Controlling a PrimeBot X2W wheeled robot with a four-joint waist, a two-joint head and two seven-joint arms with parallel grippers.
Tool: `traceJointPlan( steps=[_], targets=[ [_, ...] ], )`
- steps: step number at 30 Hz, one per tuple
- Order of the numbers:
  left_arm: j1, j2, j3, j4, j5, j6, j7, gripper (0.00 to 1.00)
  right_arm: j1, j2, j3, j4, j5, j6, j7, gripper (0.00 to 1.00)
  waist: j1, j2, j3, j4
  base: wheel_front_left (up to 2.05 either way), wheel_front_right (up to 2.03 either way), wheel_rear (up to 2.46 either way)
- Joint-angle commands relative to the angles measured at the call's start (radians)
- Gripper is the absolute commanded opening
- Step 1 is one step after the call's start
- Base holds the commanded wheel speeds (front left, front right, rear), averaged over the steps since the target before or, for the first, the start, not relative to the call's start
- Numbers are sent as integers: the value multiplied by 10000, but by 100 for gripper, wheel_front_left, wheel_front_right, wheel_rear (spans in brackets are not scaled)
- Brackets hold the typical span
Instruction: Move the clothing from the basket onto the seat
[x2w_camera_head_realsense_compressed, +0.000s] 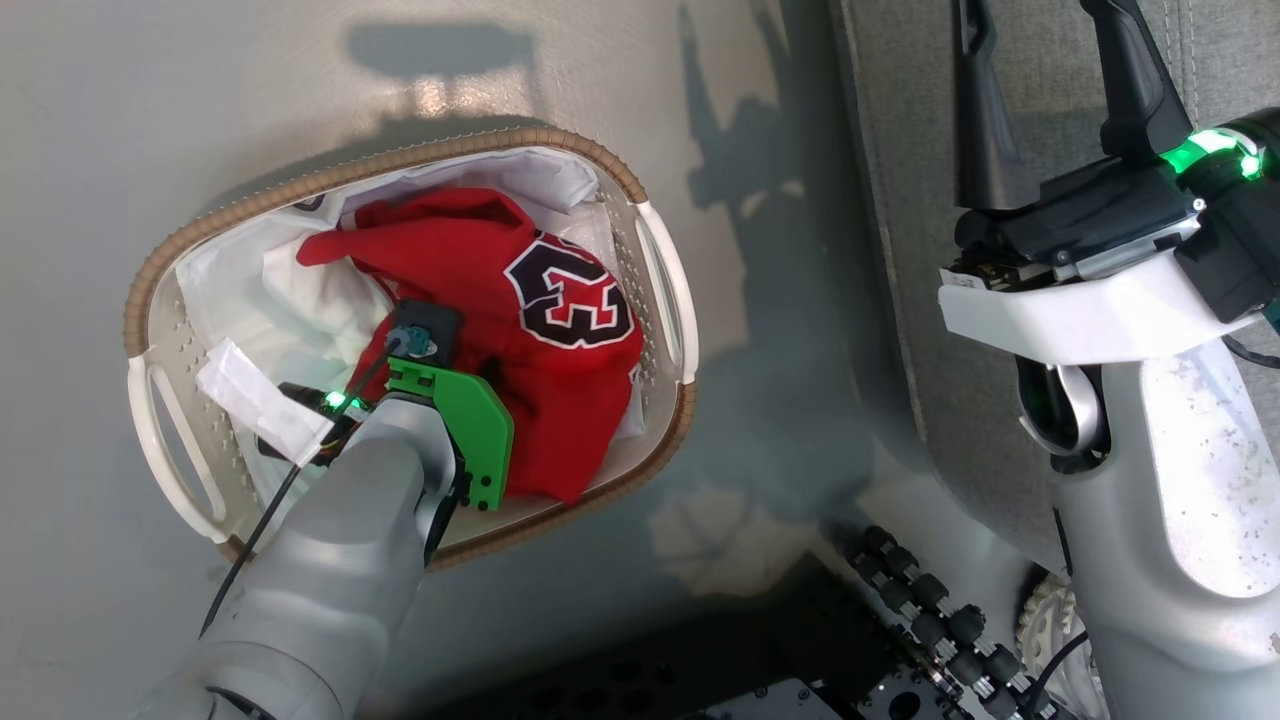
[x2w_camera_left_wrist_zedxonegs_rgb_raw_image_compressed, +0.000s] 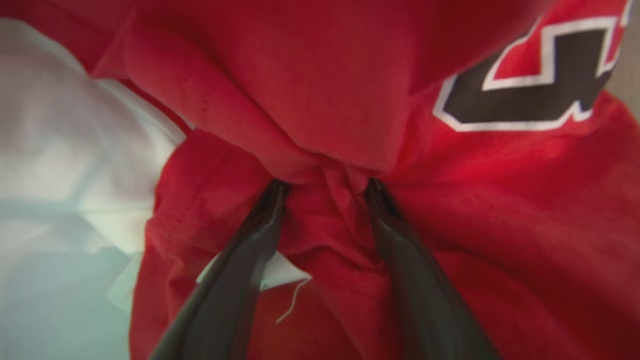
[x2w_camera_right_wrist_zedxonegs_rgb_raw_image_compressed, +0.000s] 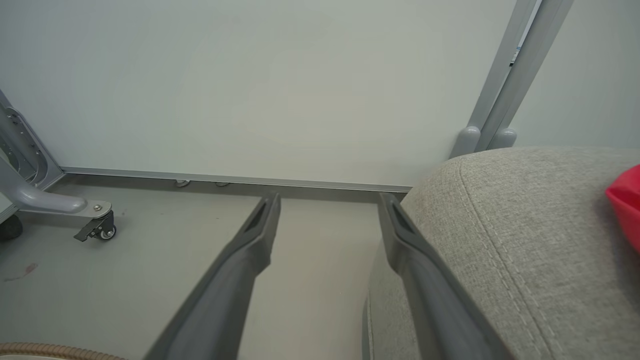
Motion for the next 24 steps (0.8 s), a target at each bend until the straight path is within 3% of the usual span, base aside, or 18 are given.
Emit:
traceJointPlan(
  steps=[1,12,24],
  targets=[
    [-124,76,-20,61,-125,-50,48,0,-90,-27,9,30,-1,-14,-2,100,-1,0,-38,-16,0,0,0],
    [414,73,153,71,-558,-294,-989,0,-97,-25,34,702,3,-14,-2,100,-1,0,-1089,95,0,0,0],
    [1659,62,324,-944,-1214,-325,-1760,0,461,-33,108,1710,-141,-14,-4,100,-1,0,-3260,980,0,0,0]
  ],
)
